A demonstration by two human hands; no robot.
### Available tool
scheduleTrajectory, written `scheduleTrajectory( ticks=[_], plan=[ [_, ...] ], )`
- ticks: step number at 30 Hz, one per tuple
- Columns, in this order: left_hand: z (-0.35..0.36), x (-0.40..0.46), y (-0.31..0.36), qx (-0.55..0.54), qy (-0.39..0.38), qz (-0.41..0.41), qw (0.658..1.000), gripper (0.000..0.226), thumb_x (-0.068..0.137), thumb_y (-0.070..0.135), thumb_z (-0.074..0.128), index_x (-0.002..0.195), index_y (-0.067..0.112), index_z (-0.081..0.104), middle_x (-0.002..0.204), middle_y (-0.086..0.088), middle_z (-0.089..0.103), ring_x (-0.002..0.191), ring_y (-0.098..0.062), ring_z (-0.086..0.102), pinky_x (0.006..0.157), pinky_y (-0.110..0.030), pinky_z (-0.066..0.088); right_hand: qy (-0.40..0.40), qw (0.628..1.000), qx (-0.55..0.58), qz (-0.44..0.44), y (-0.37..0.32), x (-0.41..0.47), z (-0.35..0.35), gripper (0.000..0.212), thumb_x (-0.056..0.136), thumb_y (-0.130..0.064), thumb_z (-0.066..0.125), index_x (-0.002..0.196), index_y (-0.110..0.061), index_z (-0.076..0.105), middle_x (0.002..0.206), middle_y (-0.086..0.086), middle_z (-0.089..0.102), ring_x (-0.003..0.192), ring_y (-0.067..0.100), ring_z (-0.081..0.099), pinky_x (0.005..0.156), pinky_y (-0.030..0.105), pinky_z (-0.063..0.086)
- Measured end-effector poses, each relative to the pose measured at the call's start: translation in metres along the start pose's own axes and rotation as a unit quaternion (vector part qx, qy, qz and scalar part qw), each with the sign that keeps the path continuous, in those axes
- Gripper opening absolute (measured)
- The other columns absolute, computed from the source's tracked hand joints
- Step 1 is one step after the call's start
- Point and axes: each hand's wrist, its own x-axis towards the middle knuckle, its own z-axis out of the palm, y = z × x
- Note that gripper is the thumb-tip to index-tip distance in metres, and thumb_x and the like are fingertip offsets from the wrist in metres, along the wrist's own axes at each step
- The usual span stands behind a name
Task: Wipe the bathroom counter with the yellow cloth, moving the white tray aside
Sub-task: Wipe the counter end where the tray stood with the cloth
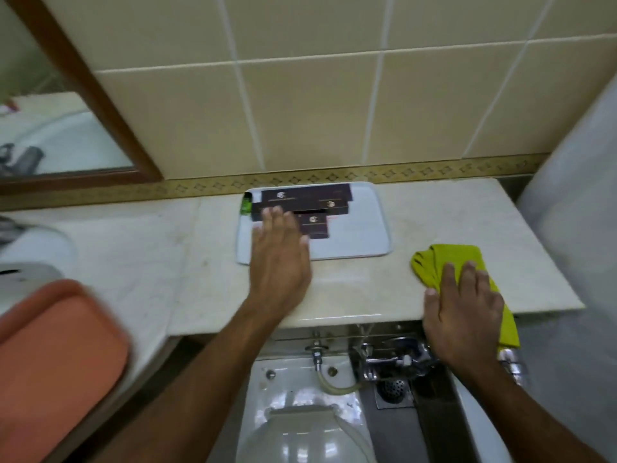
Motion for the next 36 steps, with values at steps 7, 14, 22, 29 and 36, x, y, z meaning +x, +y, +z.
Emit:
scheduleTrajectory(
  ticks=[7,14,22,29,36],
  plan=[
    [-0.089,-0.103,-0.180,0.081,-0.019,-0.238,0.968,0.065,0.100,0.033,0.024,0.146,-0.013,0.020,0.154,-0.035,0.021,0.146,-0.045,0.016,0.121,-0.054,0.012,-0.027,0.997,0.016,-0.066,-0.105,-0.045,0.008,0.064,0.092,-0.038,0.036,0.142,-0.002,0.050,0.152,0.029,0.042,0.139,0.046,0.039,0.108,0.059,0.033],
    [-0.089,-0.133,-0.241,0.074,-0.038,-0.256,0.963,0.071,0.091,0.036,0.016,0.145,-0.009,0.028,0.155,-0.029,0.024,0.147,-0.039,0.018,0.121,-0.049,0.012,-0.047,0.978,0.068,-0.192,-0.253,-0.102,0.020,0.063,0.092,-0.038,0.036,0.143,-0.005,0.052,0.153,0.026,0.043,0.141,0.045,0.041,0.110,0.061,0.036],
    [-0.068,-0.133,-0.260,0.112,-0.012,-0.248,0.962,0.065,0.093,0.032,0.025,0.145,-0.006,0.033,0.155,-0.026,0.029,0.147,-0.035,0.021,0.120,-0.046,0.014,-0.115,0.938,0.077,-0.318,-0.394,-0.100,0.034,0.063,0.098,-0.044,0.026,0.154,-0.016,0.035,0.166,0.012,0.026,0.154,0.031,0.019,0.120,0.051,0.018],
    [-0.062,-0.134,-0.268,0.109,-0.019,-0.247,0.963,0.062,0.096,0.033,0.029,0.146,-0.005,0.031,0.157,-0.024,0.027,0.148,-0.034,0.018,0.121,-0.046,0.014,-0.123,0.919,0.089,-0.364,-0.416,-0.078,0.036,0.058,0.103,-0.042,0.027,0.155,-0.017,0.030,0.167,0.009,0.021,0.155,0.029,0.014,0.122,0.052,0.017],
    [-0.103,-0.122,-0.263,0.019,0.037,-0.251,0.967,0.060,0.099,0.033,0.030,0.145,-0.006,0.031,0.154,-0.025,0.032,0.146,-0.035,0.023,0.121,-0.046,0.016,-0.071,0.861,0.503,-0.015,-0.367,-0.104,-0.012,0.037,0.101,-0.037,0.045,0.083,-0.011,0.065,0.080,0.013,0.069,0.076,0.025,0.061,0.068,0.033,0.043]
  ],
)
